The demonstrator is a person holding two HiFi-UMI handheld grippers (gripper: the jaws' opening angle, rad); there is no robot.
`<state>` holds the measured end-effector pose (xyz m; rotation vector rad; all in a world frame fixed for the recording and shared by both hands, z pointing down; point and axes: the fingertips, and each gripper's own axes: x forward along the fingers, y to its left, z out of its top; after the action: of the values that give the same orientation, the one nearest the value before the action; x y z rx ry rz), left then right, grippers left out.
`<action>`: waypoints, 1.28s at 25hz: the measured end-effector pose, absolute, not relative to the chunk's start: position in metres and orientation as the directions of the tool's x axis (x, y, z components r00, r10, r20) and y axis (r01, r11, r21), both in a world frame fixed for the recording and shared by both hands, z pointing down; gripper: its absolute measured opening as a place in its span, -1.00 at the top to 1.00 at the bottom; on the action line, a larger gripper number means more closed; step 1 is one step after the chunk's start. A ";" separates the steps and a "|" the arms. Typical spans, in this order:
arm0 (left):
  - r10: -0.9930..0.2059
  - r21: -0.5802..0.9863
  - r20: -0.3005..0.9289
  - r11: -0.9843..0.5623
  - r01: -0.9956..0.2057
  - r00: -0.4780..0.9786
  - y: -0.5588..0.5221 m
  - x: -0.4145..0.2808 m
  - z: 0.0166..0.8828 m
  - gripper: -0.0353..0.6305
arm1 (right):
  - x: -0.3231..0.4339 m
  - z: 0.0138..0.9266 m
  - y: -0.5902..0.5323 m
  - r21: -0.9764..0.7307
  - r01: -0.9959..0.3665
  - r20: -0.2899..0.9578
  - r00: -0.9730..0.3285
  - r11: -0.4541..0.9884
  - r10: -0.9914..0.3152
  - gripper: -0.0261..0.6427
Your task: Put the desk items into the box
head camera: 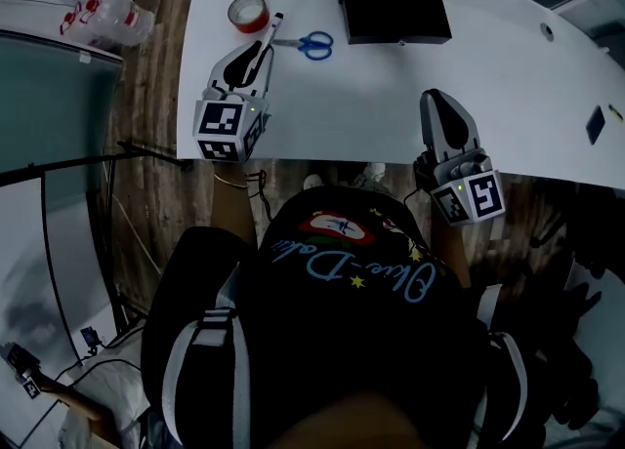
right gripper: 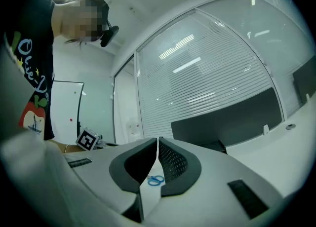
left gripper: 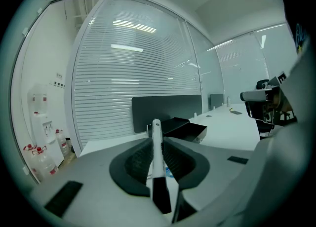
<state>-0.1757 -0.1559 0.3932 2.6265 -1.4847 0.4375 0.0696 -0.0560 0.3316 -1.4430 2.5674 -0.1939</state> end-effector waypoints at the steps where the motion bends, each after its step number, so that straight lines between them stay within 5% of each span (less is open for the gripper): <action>1: -0.826 -0.058 0.290 -0.520 -0.852 0.484 -0.156 -0.172 0.393 0.65 | 0.072 0.332 -0.059 -0.208 -0.825 -0.103 -0.515 0.525 -0.851 0.85; 32: -0.809 -0.191 0.295 -0.570 -0.799 0.507 -0.182 -0.026 0.374 0.65 | 0.174 0.328 -0.100 -0.217 -0.757 -0.158 -0.596 0.616 -0.788 0.85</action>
<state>-0.0257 -0.1815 0.3745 2.7534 -1.4693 0.5653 0.1741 -0.0998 0.3279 -1.2670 2.6044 -0.1862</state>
